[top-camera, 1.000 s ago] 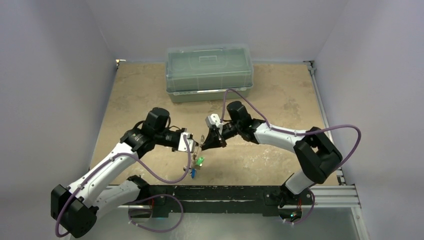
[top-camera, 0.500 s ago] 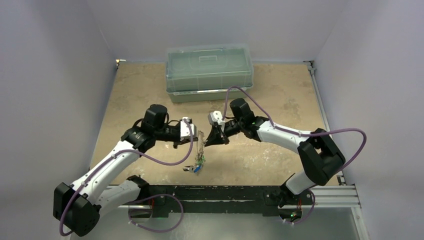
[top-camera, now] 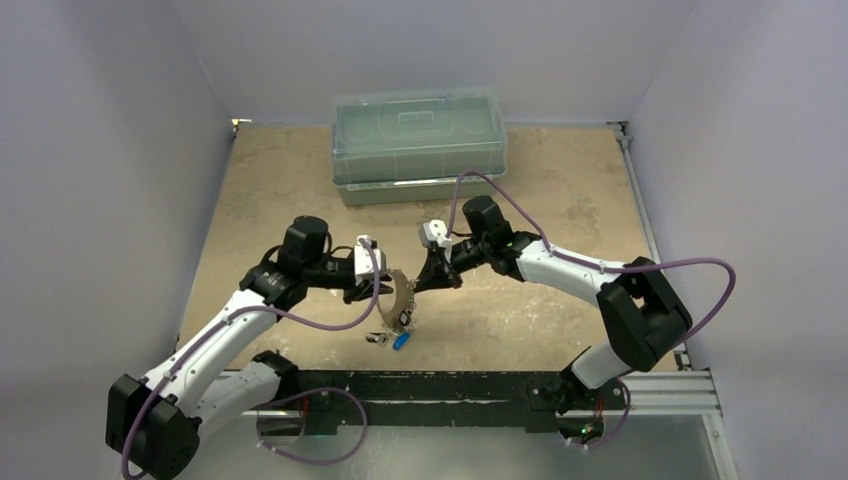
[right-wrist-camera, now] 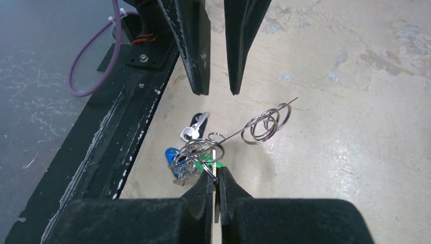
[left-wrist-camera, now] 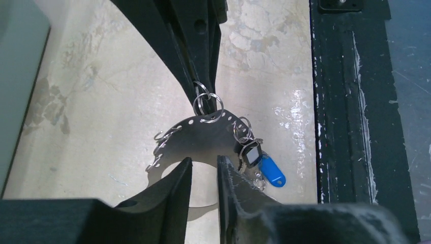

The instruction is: Remove the keys from the keyring

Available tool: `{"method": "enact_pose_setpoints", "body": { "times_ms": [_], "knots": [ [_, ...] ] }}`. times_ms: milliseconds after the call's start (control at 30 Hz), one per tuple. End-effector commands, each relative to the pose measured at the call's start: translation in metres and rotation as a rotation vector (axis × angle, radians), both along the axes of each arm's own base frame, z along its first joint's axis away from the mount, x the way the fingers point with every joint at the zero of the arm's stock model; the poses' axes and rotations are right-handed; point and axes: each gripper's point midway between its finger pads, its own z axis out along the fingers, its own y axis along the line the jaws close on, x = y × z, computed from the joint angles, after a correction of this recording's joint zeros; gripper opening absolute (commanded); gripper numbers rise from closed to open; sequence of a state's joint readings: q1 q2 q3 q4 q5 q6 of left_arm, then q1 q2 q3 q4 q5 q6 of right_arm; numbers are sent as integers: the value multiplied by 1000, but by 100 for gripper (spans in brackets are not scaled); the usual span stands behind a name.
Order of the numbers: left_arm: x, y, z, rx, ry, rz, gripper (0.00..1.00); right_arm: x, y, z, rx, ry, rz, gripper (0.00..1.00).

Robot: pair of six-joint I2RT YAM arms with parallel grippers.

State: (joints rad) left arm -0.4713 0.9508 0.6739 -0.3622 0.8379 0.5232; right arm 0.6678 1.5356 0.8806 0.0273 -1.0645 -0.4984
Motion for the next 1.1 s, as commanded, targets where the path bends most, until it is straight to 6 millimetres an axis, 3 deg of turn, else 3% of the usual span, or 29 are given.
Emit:
{"method": "enact_pose_setpoints", "body": {
  "times_ms": [0,133,567,867,1067],
  "knots": [
    [2,-5,20,-54,-173,-81,30,2,4,25,40,-43,12,0],
    [7,-9,26,-72,-243,-84,42,2,4,27,43,-36,12,0],
    [1,-23,24,-109,-340,-69,46,1,6,30,52,4,6,0],
    [-1,-45,21,-99,-429,-69,36,0,6,30,52,11,2,0],
    [10,-47,20,-87,-410,-3,20,-3,4,31,54,9,9,0]
  ]
}}
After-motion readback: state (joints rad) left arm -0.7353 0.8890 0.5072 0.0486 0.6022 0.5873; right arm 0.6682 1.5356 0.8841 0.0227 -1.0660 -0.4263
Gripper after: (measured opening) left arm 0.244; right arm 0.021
